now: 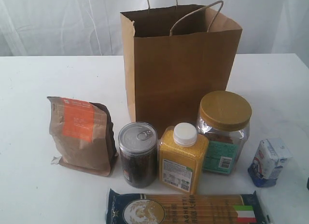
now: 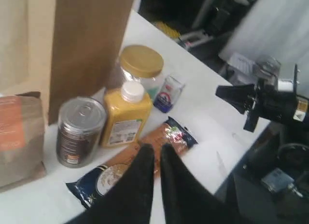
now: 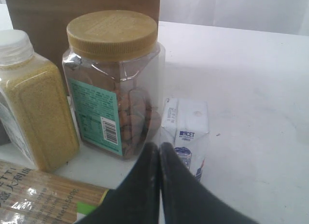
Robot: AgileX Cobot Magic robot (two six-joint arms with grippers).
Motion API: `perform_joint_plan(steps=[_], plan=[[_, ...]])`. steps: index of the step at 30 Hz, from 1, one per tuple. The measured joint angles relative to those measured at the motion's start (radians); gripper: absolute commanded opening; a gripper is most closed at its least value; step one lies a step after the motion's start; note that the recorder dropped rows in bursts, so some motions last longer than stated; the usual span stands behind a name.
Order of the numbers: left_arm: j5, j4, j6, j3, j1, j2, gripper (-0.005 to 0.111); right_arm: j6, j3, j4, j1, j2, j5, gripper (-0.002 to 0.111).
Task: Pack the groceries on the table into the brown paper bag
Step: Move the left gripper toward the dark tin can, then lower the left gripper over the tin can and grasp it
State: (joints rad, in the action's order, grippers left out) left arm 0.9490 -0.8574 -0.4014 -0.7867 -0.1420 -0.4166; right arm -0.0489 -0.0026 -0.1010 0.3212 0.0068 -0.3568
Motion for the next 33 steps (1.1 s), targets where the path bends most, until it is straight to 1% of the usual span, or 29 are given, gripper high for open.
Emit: perform_joint_plan(steps=[3,5,6,10,13,17,18,19,22,25,28,30,32,33], plan=[[0.057,-0.05,-0.108,-0.036,0.0,-0.105,0.054,0.0,0.0,0.0,0.0,0.0,0.0,0.0],[0.068,-0.089,-0.179,-0.051,0.0,-0.169,0.061,0.0,0.0,0.0,0.0,0.0,0.0,0.0],[0.068,-0.107,-0.221,-0.056,0.0,-0.197,0.062,0.0,0.0,0.0,0.0,0.0,0.0,0.0],[0.073,-0.15,-0.362,-0.059,-0.004,-0.287,0.062,0.0,0.0,0.0,0.0,0.0,0.0,0.0],[0.074,-0.168,-0.474,-0.059,-0.04,-0.347,0.062,0.0,0.0,0.0,0.0,0.0,0.0,0.0],[0.046,-0.162,-0.562,-0.059,-0.118,-0.429,0.062,0.0,0.0,0.0,0.0,0.0,0.0,0.0],[0.009,-0.155,-0.596,-0.059,-0.168,-0.475,0.062,0.0,0.0,0.0,0.0,0.0,0.0,0.0],[-0.013,-0.154,-0.605,-0.059,-0.19,-0.493,0.062,0.0,0.0,0.0,0.0,0.0,0.0,0.0],[-0.094,-0.123,-0.615,-0.059,-0.285,-0.567,0.062,0.0,0.0,0.0,0.0,0.0,0.0,0.0],[-0.196,-0.057,-0.617,-0.063,-0.388,-0.653,0.063,0.0,0.0,0.0,0.0,0.0,0.0,0.0],[-0.265,0.044,-0.572,-0.101,-0.47,-0.748,0.067,0.0,0.0,0.0,0.0,0.0,0.0,0.0],[-0.29,0.109,-0.507,-0.149,-0.504,-0.808,0.07,0.0,0.0,0.0,0.0,0.0,0.0,0.0],[-0.303,0.169,-0.428,-0.201,-0.522,-0.865,0.072,0.0,0.0,0.0,0.0,0.0,0.0,0.0],[-0.301,0.233,-0.363,-0.262,-0.536,-0.926,0.073,0.0,0.0,0.0,0.0,0.0,0.0,0.0]])
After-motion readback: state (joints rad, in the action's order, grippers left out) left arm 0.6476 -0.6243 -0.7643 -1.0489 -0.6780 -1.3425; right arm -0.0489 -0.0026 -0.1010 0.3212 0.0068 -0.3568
